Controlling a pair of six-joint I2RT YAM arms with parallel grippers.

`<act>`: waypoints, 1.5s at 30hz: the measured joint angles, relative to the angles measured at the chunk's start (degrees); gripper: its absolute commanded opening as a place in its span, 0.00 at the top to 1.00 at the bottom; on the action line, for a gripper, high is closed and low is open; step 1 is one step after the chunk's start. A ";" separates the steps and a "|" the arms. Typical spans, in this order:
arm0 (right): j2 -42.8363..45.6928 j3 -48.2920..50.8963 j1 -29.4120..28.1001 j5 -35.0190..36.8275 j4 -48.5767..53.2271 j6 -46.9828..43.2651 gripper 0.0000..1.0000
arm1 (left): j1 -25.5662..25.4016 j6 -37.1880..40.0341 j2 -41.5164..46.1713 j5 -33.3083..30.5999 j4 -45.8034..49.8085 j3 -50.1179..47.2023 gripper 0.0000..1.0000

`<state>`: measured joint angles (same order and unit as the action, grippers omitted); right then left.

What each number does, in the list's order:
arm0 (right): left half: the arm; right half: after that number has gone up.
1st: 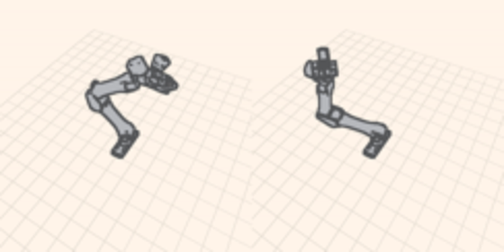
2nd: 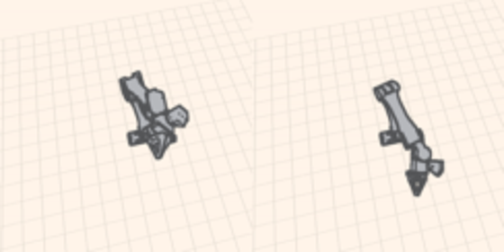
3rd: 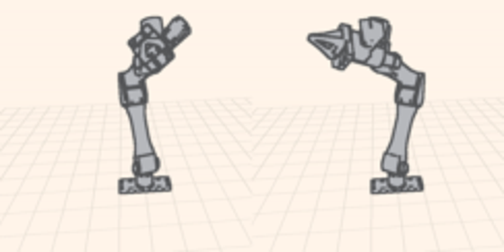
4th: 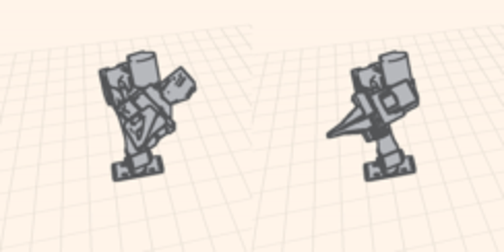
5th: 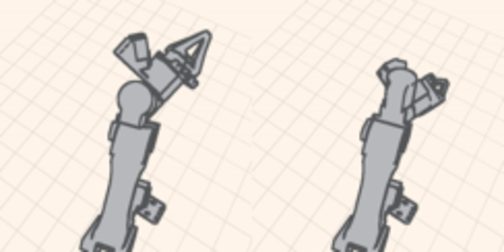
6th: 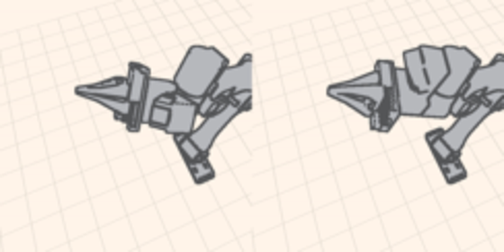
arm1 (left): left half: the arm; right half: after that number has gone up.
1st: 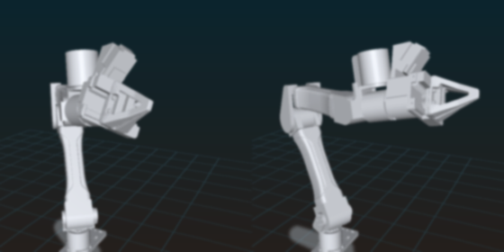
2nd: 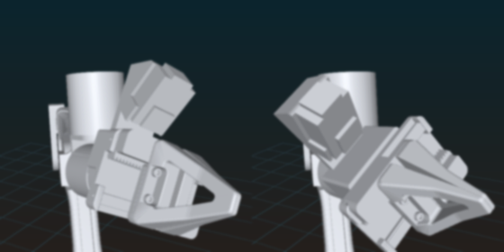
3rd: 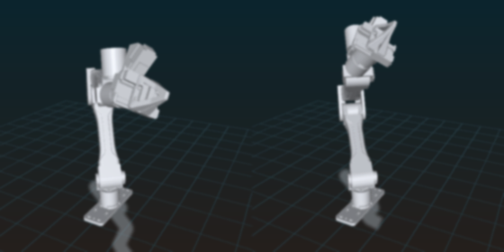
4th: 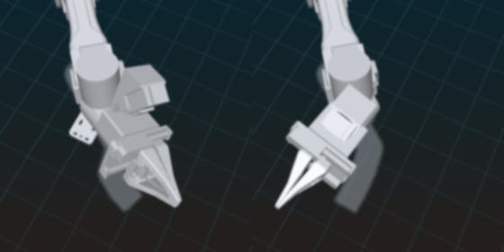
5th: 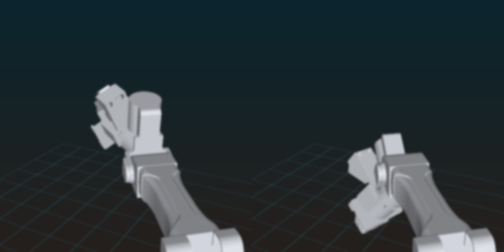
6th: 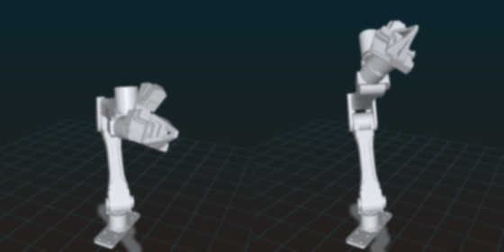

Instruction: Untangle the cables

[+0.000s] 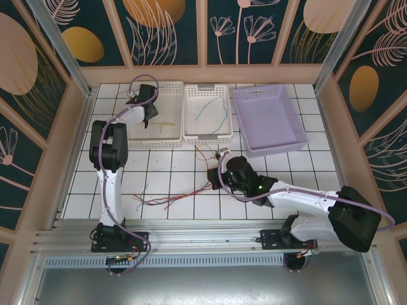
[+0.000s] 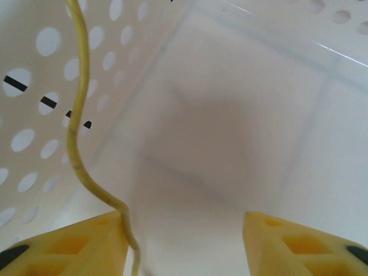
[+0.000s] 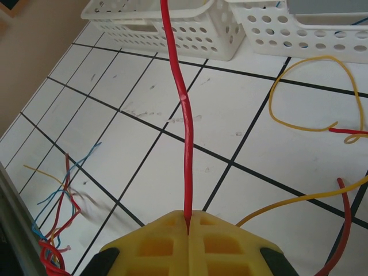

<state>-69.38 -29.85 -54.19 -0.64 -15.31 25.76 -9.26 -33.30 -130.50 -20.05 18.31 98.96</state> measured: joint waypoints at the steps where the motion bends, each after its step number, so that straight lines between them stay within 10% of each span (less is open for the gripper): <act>1: 0.00 0.00 0.07 -0.15 -0.09 0.02 1.00 | 0.00 -0.04 -0.11 -0.02 -0.20 -0.04 0.56; 12: 0.00 0.57 0.17 -1.40 -1.68 0.04 1.00 | 0.00 -0.55 -0.72 0.11 -1.81 -1.53 1.00; 45: 4.90 1.53 0.22 -2.95 -2.49 1.62 1.00 | -2.56 -3.39 18.56 9.84 -4.24 -15.96 1.00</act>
<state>-64.49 -28.32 -53.98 -3.60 -17.80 27.38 -11.81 -36.69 -111.94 -10.22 14.06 83.00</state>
